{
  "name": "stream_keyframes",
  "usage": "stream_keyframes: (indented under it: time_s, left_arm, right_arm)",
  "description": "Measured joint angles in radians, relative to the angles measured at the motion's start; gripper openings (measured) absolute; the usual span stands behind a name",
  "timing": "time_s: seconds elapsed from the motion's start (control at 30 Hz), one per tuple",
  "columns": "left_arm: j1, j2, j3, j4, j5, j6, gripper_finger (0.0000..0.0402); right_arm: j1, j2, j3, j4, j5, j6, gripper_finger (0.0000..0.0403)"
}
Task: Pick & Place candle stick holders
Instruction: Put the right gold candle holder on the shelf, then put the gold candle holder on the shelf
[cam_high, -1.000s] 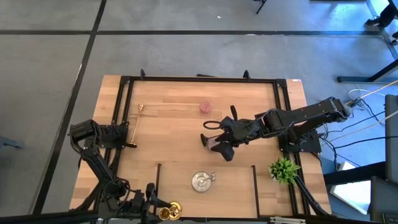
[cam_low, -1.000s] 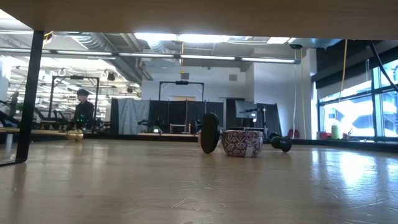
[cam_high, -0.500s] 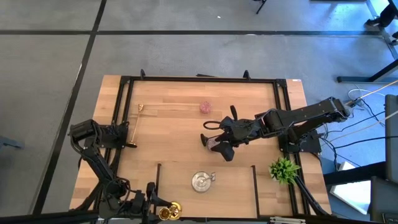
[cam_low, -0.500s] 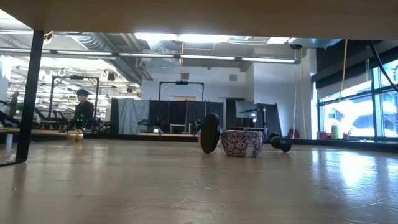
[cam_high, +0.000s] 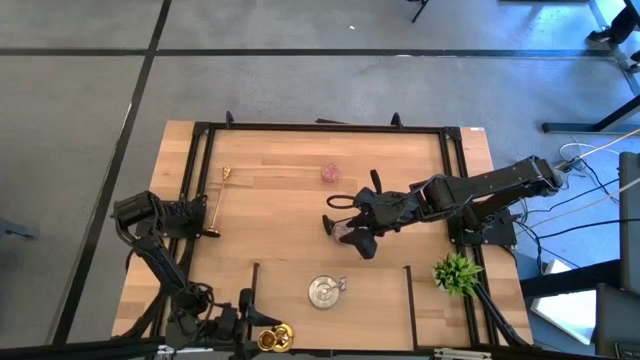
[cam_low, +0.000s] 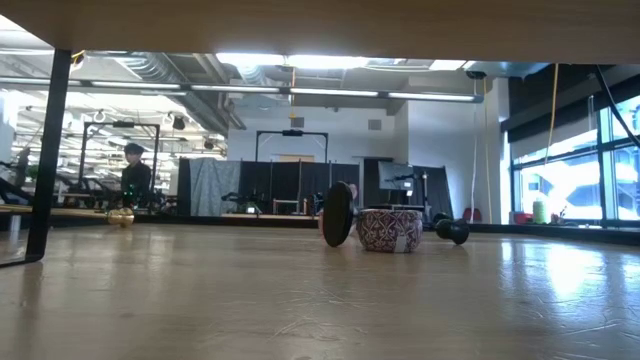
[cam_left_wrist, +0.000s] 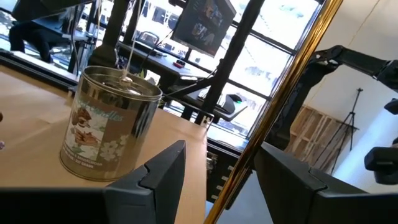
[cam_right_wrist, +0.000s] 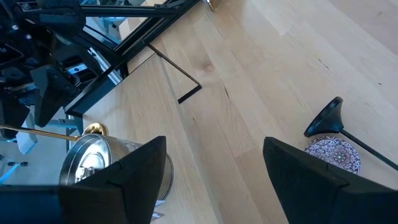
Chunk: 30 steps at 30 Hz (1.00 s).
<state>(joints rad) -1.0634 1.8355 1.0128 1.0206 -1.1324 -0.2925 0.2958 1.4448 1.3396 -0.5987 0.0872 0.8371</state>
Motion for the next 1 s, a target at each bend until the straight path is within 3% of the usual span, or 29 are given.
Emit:
stream_keyframes:
  time_s: [0.57,0.77,1.0]
  left_arm:
    - [-0.018,0.000,0.000,-0.030,-0.132,0.063,0.0187]
    - [-0.043,0.000,0.000,-0.030,-0.228,0.071,0.0187]
    - [-0.066,0.000,0.000,-0.025,-0.217,0.063,0.0187]
  right_arm:
    - [0.000,0.000,0.000,0.000,0.000,-0.007,0.0272]
    - [0.000,0.000,0.000,0.000,0.017,-0.008,0.0272]
    - [0.000,0.000,0.000,0.000,0.018,-0.008,0.0272]
